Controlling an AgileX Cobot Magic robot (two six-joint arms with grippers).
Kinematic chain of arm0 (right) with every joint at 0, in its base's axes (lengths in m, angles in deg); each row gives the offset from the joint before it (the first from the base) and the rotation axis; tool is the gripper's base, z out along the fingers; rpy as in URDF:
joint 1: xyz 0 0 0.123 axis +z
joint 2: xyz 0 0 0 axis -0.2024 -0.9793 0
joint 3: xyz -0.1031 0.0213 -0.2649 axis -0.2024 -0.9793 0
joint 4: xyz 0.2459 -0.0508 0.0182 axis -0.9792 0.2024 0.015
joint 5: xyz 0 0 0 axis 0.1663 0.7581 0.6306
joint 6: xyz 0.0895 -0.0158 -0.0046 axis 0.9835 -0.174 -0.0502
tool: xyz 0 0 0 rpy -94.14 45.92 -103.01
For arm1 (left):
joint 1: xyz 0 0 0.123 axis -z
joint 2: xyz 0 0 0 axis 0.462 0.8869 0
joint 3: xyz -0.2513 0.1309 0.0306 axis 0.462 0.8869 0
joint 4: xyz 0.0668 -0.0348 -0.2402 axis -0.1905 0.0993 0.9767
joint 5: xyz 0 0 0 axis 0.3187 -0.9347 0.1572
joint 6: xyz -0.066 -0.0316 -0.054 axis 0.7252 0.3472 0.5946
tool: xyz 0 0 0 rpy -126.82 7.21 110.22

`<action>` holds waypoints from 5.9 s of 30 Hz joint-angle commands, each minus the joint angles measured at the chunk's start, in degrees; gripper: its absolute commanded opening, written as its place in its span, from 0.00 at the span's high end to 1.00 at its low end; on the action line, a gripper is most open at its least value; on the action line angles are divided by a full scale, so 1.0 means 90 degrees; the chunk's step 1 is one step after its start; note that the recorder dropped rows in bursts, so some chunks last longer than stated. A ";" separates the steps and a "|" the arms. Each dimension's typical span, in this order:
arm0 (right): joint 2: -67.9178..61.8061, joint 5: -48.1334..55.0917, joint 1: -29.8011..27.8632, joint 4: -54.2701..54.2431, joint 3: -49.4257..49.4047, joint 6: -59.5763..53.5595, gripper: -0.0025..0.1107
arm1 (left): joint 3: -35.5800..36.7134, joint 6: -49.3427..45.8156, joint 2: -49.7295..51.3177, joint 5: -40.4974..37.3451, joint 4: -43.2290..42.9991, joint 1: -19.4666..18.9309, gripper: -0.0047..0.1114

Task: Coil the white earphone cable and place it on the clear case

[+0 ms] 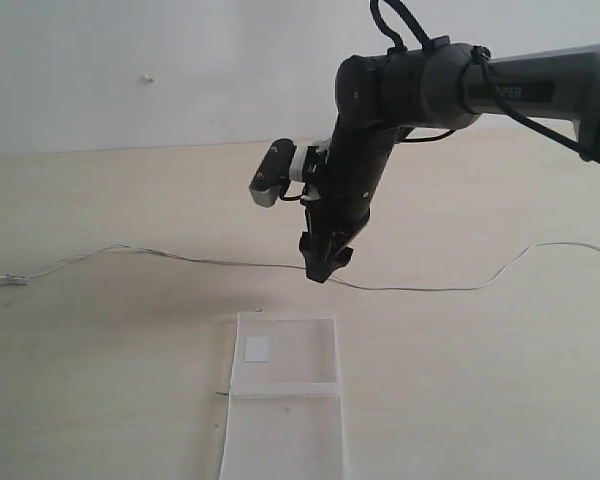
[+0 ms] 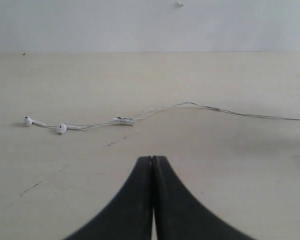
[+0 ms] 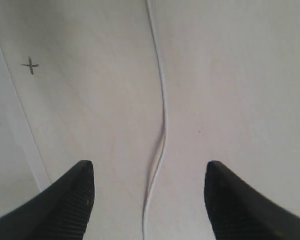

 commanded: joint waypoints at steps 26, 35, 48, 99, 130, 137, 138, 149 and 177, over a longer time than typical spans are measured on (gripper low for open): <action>-0.0814 -0.0342 -0.0008 0.0143 0.0267 0.0221 0.64 | 0.0021 -0.0003 -0.0035 0.0061 -0.0001 0.0054 0.96; -0.1136 0.0121 -0.0008 0.0285 0.0267 0.0221 0.80 | 0.0021 -0.0003 -0.0035 0.0061 -0.0001 0.0054 0.96; -0.0482 0.0464 -0.0008 0.0979 0.0267 0.0565 0.98 | 0.0021 -0.0003 -0.0035 0.0061 -0.0001 0.0054 0.96; 0.4881 -0.3973 -0.0049 0.0289 -0.2098 0.4449 0.98 | 0.0021 -0.0003 -0.0035 0.0061 -0.0001 0.0054 0.96; 0.5529 -0.4586 -0.0049 0.0188 -0.2159 0.4357 0.98 | 0.0021 -0.0003 -0.0035 0.0061 -0.0001 0.0054 0.96; 0.5529 -0.4609 -0.0049 0.0188 -0.2159 0.4344 0.98 | 0.0021 -0.0003 -0.0035 0.0412 -0.0027 0.0051 0.96; 0.5529 -0.4639 -0.0049 0.0188 -0.2159 0.4346 0.98 | 0.0021 -0.0003 -0.0035 0.0536 -0.0027 0.0051 0.96; 0.5539 -0.4514 -0.0049 0.0215 -0.1580 0.4329 0.98 | 0.0021 0.0415 -0.0035 0.2924 0.0184 0.0051 0.96; 0.5614 -0.3445 -0.0049 -0.1126 0.0144 0.2917 0.98 | -0.0996 -0.1452 -0.0035 0.0323 0.4451 0.0051 0.96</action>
